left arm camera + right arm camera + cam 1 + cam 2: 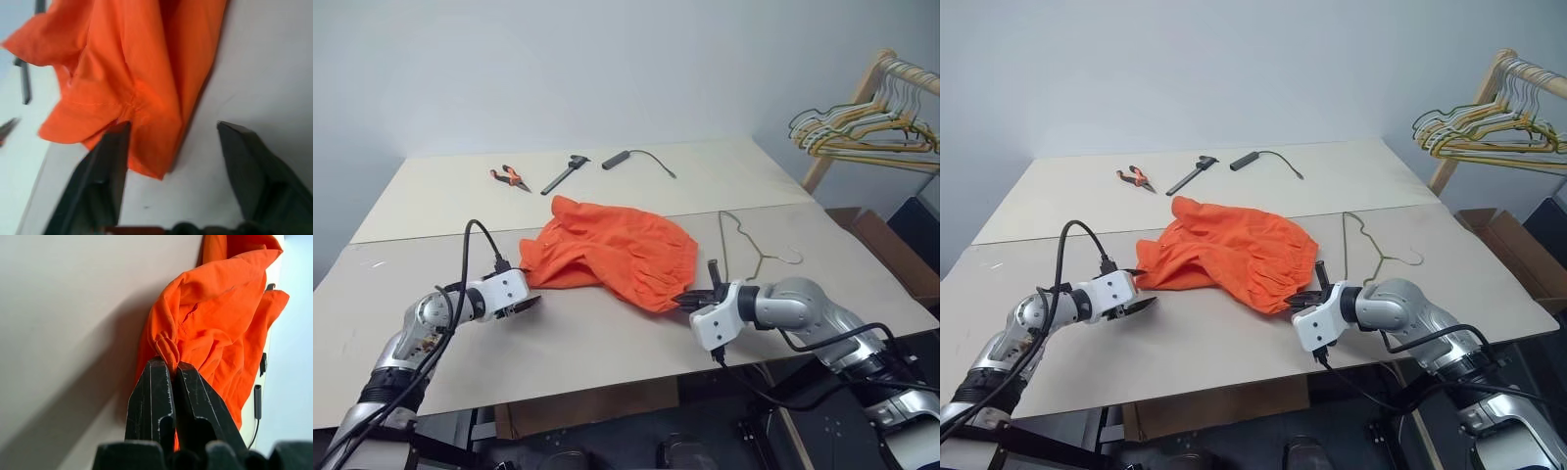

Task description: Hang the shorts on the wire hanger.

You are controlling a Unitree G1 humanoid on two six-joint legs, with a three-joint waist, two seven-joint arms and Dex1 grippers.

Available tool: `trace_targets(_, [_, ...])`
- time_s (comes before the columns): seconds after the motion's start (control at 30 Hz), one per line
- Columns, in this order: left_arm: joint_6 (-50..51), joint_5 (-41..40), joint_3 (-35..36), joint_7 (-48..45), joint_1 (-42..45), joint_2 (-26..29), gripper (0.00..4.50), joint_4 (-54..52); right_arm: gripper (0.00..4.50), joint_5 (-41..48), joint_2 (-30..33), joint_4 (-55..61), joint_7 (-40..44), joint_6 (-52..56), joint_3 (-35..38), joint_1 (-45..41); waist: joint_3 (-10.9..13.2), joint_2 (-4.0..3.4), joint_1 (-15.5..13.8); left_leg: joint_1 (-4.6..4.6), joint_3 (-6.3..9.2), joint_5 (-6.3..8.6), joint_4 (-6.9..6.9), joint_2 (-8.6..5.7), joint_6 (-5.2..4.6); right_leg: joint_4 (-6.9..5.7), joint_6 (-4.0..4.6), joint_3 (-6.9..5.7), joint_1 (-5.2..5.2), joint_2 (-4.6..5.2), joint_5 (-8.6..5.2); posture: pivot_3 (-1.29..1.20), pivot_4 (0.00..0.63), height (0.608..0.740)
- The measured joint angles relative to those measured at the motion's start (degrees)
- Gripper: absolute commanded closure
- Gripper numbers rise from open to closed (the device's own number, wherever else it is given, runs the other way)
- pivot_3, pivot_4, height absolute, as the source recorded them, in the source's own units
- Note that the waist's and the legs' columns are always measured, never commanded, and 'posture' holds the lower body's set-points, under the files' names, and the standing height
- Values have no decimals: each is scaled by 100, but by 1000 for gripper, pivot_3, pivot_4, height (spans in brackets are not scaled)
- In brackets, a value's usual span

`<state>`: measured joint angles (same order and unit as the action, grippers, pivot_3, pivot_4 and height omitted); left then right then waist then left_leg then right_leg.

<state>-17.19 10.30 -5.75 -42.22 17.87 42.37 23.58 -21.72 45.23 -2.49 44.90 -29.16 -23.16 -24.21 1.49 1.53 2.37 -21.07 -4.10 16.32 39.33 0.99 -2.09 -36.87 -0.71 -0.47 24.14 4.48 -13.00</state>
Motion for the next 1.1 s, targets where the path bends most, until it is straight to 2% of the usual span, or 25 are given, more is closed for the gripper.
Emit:
trace_targets(0.27, [282, 39, -18, -64, -118, 4, 603, -252, 4500, -61, -10, -88, -8, 0, 0, 28, 0, 0, 4, -2, 0, 1, 23, 1, -2, -14, -1, -1, -1, -2, 0, -56, 0, 740])
trace_targets(0.47, [332, 512, -116, 706, 540, -228, 603, 722, 4500, -71, -109, -104, -9, 22, 1, 24, -2, 4, -5, -3, 4, 4, 51, -1, -7, -19, -14, -3, -12, -3, 9, -60, 0, 740])
trace_targets(0.6, [215, 542, -175, 799, 770, -248, 603, 1080, 4500, -74, -109, -105, -8, 23, 2, 24, -3, 5, 12, -9, -1, 9, 52, -2, -14, -18, -14, 3, -3, -1, 9, -63, 0, 740])
trace_targets(0.7, [94, 515, -195, 707, 796, -248, 1175, 1125, 4500, -75, -109, -105, -8, 25, 3, 24, -3, 5, 18, -9, -3, 9, 52, -2, -15, -17, -15, 5, -3, 0, 9, -65, 0, 740])
trace_targets(1.03, [-390, 495, -231, 568, 777, -234, 4459, 1295, 4500, -177, -144, -127, -23, 63, 2, 23, -3, 5, 12, -9, -4, 9, 54, -2, -15, -18, -15, 5, -4, 0, 10, -55, 0, 740])
trace_targets(1.1, [-390, 467, -216, 537, 636, -165, 4459, 1136, 4500, -184, -155, -148, -31, 64, 3, 23, -3, 5, 24, -9, -5, 10, 53, 0, -15, -19, -15, 8, -1, 0, 10, -56, 0, 740])
